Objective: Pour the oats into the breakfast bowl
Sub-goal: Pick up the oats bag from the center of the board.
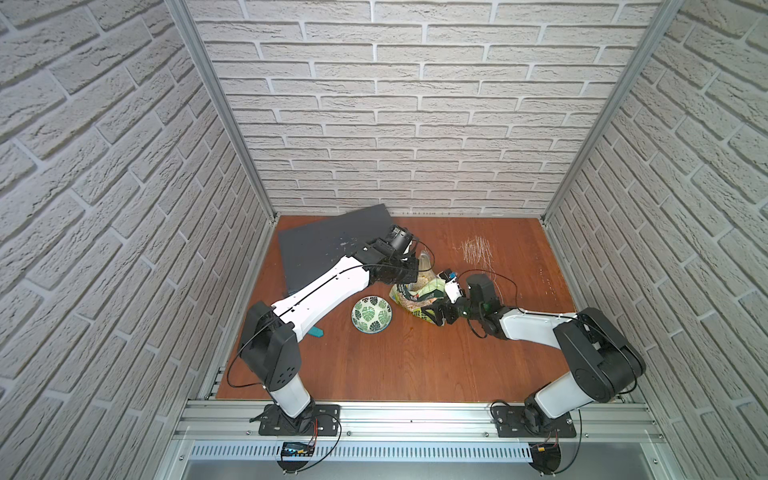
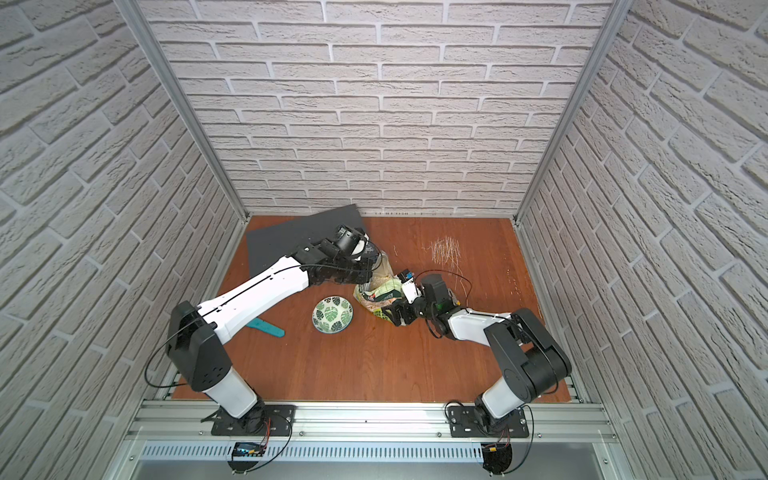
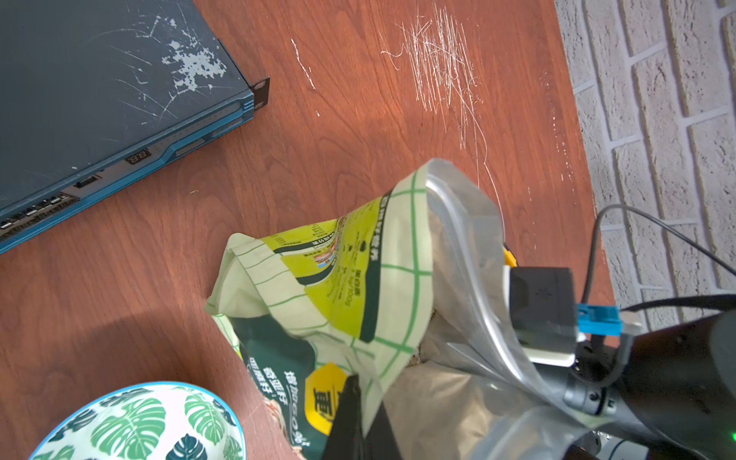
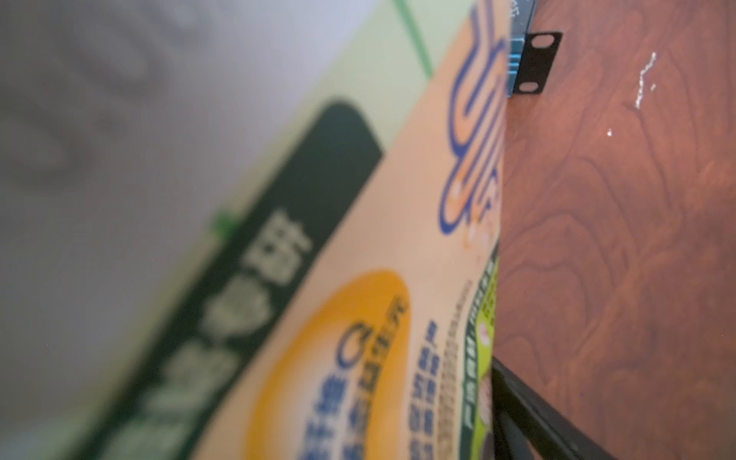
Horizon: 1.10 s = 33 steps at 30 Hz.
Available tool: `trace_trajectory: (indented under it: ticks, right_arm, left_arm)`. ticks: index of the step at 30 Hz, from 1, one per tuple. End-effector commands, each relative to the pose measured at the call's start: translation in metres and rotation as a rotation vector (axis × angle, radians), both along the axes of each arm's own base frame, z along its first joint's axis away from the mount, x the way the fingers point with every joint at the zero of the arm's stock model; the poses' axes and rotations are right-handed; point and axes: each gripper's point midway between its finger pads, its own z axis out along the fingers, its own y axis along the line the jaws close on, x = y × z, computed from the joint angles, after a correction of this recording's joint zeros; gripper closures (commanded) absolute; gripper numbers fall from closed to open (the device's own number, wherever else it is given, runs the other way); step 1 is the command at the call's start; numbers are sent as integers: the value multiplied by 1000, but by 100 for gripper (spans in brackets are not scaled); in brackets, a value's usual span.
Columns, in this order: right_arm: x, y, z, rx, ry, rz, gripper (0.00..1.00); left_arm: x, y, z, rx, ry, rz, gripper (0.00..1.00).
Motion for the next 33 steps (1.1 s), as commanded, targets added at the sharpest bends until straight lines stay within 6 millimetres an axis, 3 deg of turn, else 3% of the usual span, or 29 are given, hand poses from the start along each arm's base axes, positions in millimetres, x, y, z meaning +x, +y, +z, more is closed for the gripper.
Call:
trace_trajectory:
  ticks: [1, 5, 9, 16, 22, 29, 33]
  right_arm:
    - [2, 6, -6, 4, -34, 25, 1]
    - [1, 6, -26, -34, 8, 14, 2]
    - [-2, 7, -42, -65, 44, 5, 12]
    - [4, 5, -50, -79, 92, -23, 60]
    - [15, -6, -38, -68, 71, -75, 94]
    - [26, -19, -9, -134, -35, -108, 97]
    - [31, -24, 11, -158, -98, -127, 97]
  left_arm:
    - [-7, 3, -1, 8, 10, 4, 100]
    - [-6, 6, -3, 19, 9, 16, 100]
    - [-5, 8, -5, 30, 8, 30, 100]
    - [-1, 26, -6, 54, -19, 107, 100]
    - [-6, 52, -5, 70, -34, 182, 100]
    - [-14, 72, -10, 91, -22, 226, 100]
    - [-14, 79, -3, 94, -46, 245, 100]
